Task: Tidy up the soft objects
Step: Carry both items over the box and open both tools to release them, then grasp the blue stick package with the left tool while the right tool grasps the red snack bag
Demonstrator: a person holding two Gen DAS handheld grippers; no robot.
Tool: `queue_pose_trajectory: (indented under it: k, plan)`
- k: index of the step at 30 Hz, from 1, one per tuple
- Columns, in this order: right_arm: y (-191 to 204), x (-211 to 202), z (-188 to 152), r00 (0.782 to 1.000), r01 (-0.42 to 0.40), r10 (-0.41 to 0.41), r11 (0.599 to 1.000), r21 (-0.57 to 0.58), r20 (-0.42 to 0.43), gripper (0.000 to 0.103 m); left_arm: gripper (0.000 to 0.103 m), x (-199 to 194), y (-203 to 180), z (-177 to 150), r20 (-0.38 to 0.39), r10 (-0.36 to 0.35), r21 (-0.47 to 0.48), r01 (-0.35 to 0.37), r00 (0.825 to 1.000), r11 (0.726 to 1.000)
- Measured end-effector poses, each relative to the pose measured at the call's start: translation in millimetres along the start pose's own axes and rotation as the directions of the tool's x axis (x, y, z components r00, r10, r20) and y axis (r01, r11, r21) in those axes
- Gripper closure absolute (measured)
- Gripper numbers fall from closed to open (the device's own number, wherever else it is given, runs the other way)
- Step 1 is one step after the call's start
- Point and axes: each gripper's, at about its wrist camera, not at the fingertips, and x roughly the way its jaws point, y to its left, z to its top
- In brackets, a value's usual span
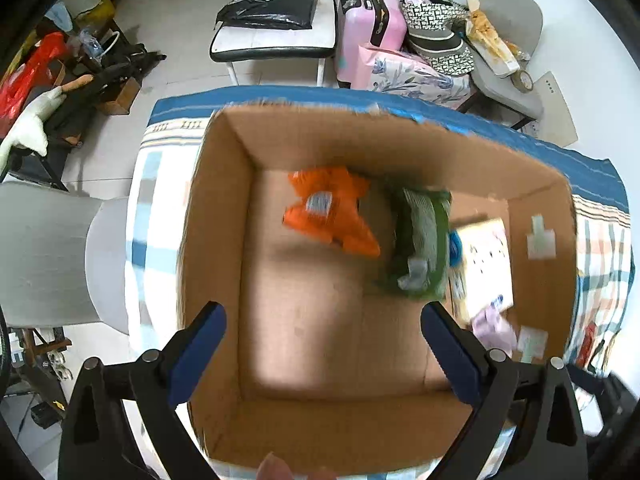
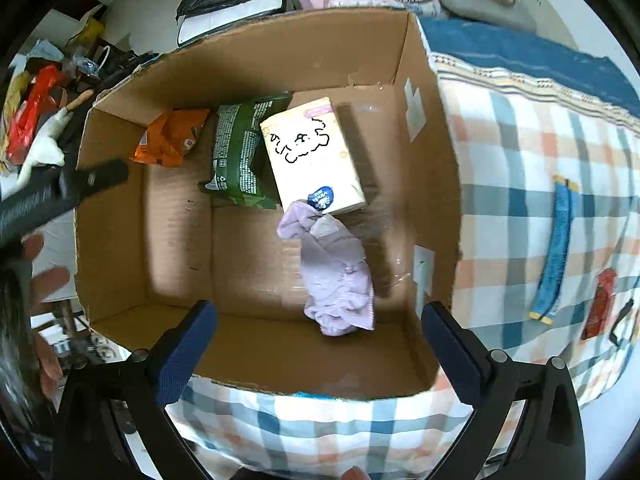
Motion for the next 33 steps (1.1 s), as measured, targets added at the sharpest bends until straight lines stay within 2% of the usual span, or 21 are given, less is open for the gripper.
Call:
queue_pose_trajectory:
  k: [6, 10, 16, 21, 25, 27, 30, 33]
  plan:
    - [3, -27, -21, 0.995, 0.045, -0.042, 0.998, -0.038, 0.089, 0.0, 0.003, -39, 2, -48, 0.095, -0.002, -0.007, 0.002, 0.996, 1.0]
    - [1, -47, -39, 0.989, 0.044, -0.036, 0.998, -0.051, 0.145, 0.0, 0.003, -59, -1, -78, 0.131, 0.017, -0.02, -0.014, 0.991, 1.0]
    - [-5, -80, -69, 0.978, 0.013, 0.005, 0.996, -0.087, 0.209, 0.0, 0.003, -89, -17, -115, 0.187, 0.037, -0.032, -0.032, 0.982, 0.999]
    - [-17, -105, -88, 0.969, -0.028, 0.056, 0.993, -0.119, 0.24, 0.0, 0.003, -116, -34, -131, 0.224, 0.039, -0.051, -0.028, 0.974, 0.998]
    - [-46, -119, -100, 0.963, -0.092, 0.115, 0.99, -0.107, 0.243, 0.0, 0.003, -137, -69, -136, 0.264, 0.041, -0.017, -0.037, 0.964, 0.999]
    - [-68, -124, -104, 0.961, -0.103, 0.122, 0.991, -0.087, 0.248, 0.0, 0.003, -146, -95, -136, 0.278, 0.019, 0.014, -0.024, 0.96, 1.0]
    - [-114, -129, -110, 0.96, -0.118, 0.121, 0.993, -0.027, 0.253, 0.0, 0.003, -150, -142, -131, 0.283, -0.013, 0.082, -0.01, 0.959, 0.997]
    - [-173, -131, -114, 0.962, -0.107, 0.089, 0.993, 0.058, 0.259, 0.0, 0.003, -140, -198, -123, 0.258, -0.044, 0.161, 0.002, 0.965, 0.987]
